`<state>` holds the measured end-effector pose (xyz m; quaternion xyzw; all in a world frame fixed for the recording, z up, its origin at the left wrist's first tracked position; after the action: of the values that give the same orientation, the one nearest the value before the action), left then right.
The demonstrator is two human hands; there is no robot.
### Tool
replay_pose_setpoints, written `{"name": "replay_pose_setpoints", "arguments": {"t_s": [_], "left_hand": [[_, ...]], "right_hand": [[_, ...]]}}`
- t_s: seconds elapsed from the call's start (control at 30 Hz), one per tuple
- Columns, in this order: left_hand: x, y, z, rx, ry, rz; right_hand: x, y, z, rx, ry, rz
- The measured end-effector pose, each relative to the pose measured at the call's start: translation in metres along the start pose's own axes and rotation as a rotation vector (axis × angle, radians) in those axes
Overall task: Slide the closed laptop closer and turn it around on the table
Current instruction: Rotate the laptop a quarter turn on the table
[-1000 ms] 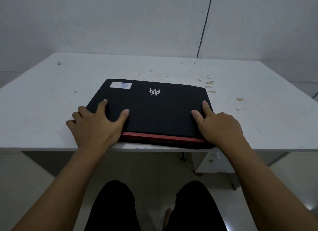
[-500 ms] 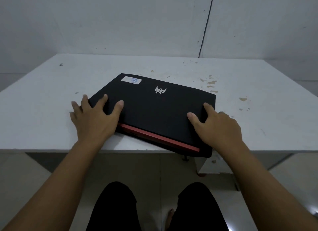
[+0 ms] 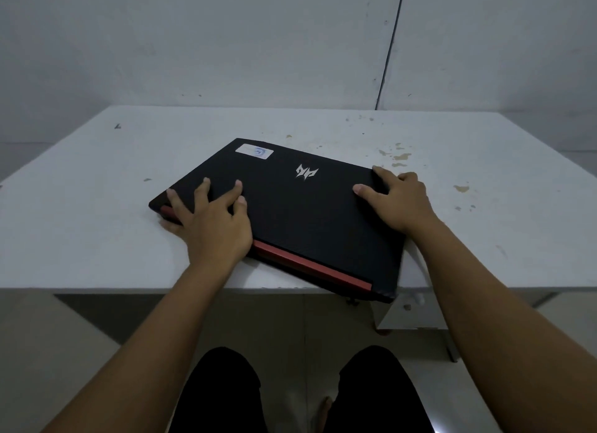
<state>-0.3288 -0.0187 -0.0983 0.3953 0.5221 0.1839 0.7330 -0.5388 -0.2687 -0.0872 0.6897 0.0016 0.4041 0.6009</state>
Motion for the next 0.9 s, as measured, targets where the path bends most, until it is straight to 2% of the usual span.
{"name": "replay_pose_setpoints", "arguments": {"t_s": [0.27,0.4,0.5,0.6,0.67,0.77,0.9], "left_hand": [[0.001,-0.009,0.053,0.15,-0.163,-0.076],[0.0,-0.014,0.068,0.211,-0.216,-0.088],[0.0,-0.014,0.064,0.183,-0.191,-0.059],[-0.013,-0.013,0.031,0.168,-0.164,-0.05],[-0.029,-0.016,-0.012,0.203,-0.139,-0.06],[-0.056,-0.021,-0.078,0.268,-0.195,-0.064],[-0.073,-0.027,-0.12,0.352,-0.268,0.045]], "right_hand": [[0.003,-0.007,-0.031,-0.088,-0.111,-0.115],[-0.002,-0.002,-0.04,-0.103,-0.057,-0.154],[-0.018,0.01,-0.034,-0.1,0.053,0.065],[-0.029,0.011,-0.027,-0.099,0.127,0.256],[-0.029,0.009,-0.025,-0.103,0.149,0.238],[-0.028,0.009,-0.027,-0.115,0.158,0.213],[-0.026,0.012,-0.031,-0.117,0.19,0.216]]}}
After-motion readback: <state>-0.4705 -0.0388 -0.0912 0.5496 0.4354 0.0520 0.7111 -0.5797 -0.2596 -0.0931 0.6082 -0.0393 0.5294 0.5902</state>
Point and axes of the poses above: each hand's wrist, its own z-axis towards the middle knuckle, its own y-axis out of the back of the hand, x = y × z, the point moved 6 cm from there along z, towards the middle knuckle, and after that the axes turned 4 degrees about y, right-handed, at the moved point
